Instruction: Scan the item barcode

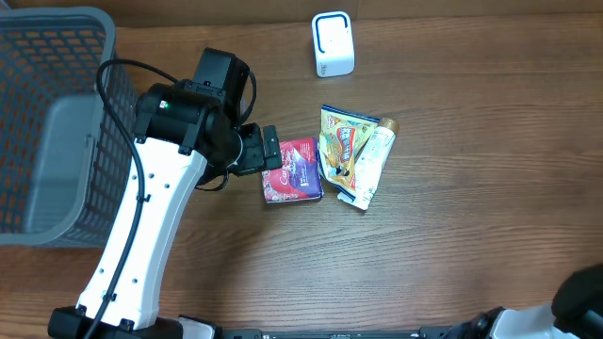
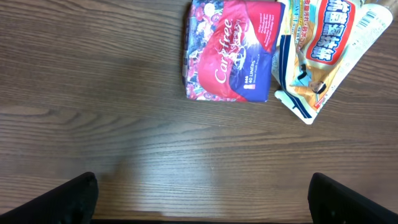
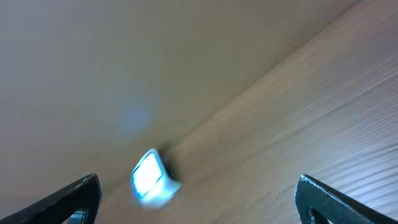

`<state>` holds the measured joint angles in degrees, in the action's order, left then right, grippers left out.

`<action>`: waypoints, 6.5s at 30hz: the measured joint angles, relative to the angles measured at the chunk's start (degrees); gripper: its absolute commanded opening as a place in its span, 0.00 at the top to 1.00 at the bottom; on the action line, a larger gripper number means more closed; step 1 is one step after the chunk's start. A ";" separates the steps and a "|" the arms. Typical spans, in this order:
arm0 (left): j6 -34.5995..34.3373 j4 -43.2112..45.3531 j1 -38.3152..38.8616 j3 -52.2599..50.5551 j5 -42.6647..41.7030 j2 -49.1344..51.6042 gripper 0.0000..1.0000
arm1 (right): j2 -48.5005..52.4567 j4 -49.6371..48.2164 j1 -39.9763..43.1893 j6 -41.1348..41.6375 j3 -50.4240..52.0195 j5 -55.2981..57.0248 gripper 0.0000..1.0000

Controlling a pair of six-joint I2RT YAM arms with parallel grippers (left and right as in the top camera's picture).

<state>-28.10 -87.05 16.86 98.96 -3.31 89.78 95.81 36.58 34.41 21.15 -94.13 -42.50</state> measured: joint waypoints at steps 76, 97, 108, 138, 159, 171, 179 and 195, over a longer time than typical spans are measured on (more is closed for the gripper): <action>0.00 0.02 0.00 0.00 0.02 0.00 0.00 | 24.70 49.33 -43.56 8.15 -10.97 53.07 0.51; 0.00 0.00 0.00 0.00 0.02 0.00 0.00 | 24.68 32.24 -46.45 11.67 6.36 69.99 0.39; 0.00 0.04 0.00 0.00 0.02 0.00 0.00 | 24.35 26.25 -46.45 11.91 12.41 72.08 0.85; 0.00 0.22 0.00 0.00 0.15 0.00 0.00 | 24.72 24.61 -41.83 -11.32 6.01 8.28 0.57; 0.00 0.24 0.00 0.00 0.15 0.00 0.00 | 24.70 46.51 -36.44 -14.16 -9.90 28.94 0.08; 0.00 0.24 0.00 0.00 0.15 0.00 0.00 | 24.70 33.77 -45.59 -0.48 4.20 41.29 0.36; 0.00 0.24 0.00 0.00 0.17 0.00 0.00 | 24.39 23.74 -45.46 1.31 7.06 41.88 0.96; 0.00 0.26 0.00 0.00 0.17 0.00 0.00 | 25.14 13.97 -45.33 1.29 -8.28 41.16 0.96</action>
<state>-28.10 -86.78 16.86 98.96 -3.14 89.78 120.95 50.54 -10.92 22.44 -102.41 -1.34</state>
